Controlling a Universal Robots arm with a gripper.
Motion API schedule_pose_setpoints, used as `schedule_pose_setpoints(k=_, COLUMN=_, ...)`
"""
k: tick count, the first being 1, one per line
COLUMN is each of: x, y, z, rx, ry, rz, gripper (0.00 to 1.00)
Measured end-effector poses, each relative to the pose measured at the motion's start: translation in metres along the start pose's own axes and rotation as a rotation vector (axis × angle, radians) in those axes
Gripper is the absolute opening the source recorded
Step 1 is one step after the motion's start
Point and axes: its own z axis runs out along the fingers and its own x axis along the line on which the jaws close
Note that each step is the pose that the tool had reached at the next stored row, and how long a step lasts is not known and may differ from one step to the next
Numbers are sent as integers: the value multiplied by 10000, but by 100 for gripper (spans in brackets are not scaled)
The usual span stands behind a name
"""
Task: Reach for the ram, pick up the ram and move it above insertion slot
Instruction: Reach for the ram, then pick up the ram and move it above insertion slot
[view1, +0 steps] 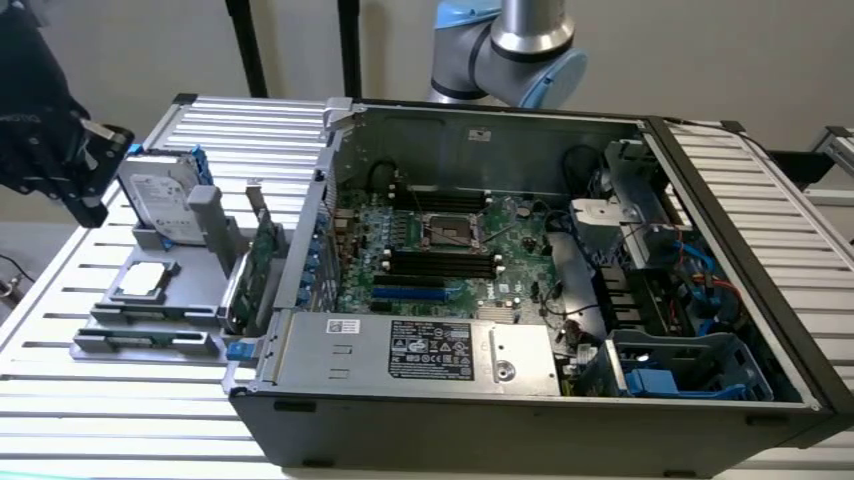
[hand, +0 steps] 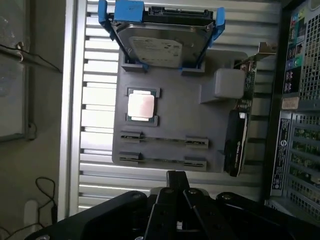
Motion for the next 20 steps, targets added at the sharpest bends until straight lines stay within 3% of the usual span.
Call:
schedule_pose_setpoints(k=11, x=0, y=0, z=9, rx=50, ry=113, rz=-1997, gripper=11)
schedule_pose_setpoints(k=20, x=0, y=-1, z=26, rx=70, ry=280, rz=-3623, gripper=11)
